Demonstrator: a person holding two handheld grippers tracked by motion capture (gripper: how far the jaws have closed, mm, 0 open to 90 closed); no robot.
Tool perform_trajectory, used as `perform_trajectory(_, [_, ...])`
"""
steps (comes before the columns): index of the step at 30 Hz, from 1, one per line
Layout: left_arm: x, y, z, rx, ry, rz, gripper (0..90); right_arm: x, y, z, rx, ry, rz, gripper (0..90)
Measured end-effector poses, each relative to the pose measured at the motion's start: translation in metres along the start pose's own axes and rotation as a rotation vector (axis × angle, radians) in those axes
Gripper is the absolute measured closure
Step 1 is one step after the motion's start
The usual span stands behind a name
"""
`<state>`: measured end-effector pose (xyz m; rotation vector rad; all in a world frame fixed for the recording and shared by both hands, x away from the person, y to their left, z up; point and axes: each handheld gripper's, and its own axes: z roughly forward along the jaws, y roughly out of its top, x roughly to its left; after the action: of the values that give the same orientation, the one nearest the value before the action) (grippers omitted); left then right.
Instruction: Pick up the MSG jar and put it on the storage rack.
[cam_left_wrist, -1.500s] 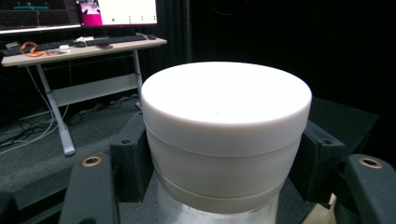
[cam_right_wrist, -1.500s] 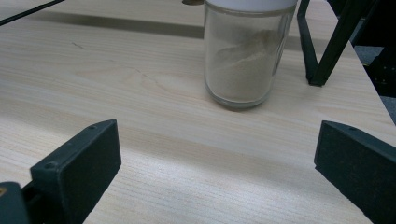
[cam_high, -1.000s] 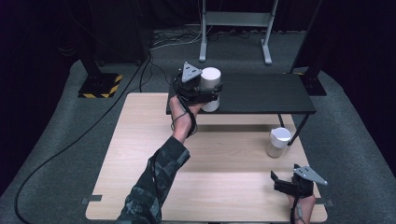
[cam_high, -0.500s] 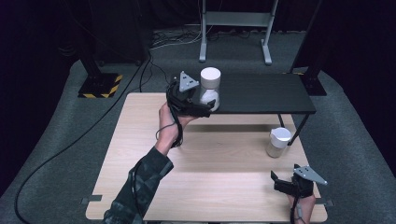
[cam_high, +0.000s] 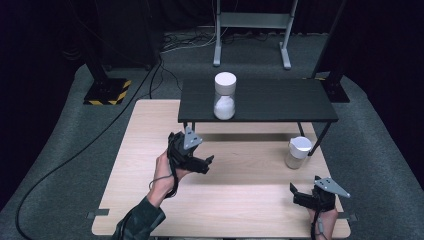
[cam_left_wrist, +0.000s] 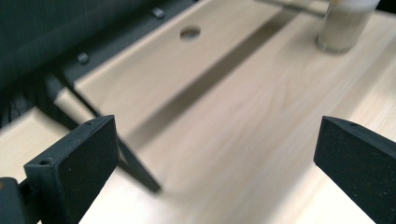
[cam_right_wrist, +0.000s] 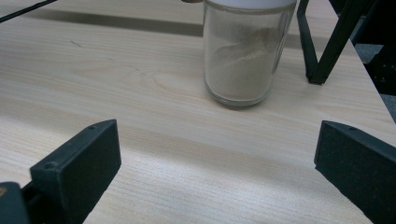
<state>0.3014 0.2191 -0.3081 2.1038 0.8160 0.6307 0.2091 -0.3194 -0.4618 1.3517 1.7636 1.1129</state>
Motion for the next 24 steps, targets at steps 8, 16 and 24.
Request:
perform_trajectory(8, [0.001,-0.081,0.01,0.061,0.02,-0.151,0.1,0.001,0.001,0.0,0.006,-0.006,-0.003,0.0])
perform_trajectory(16, [-0.004,-0.123,0.016,0.063,0.05,-0.232,0.1,0.002,0.001,0.001,0.008,-0.009,-0.004,0.0])
perform_trajectory(24, [0.0,-0.132,0.021,0.113,0.041,-0.257,0.2,0.003,0.002,0.001,0.011,-0.01,-0.008,0.0])
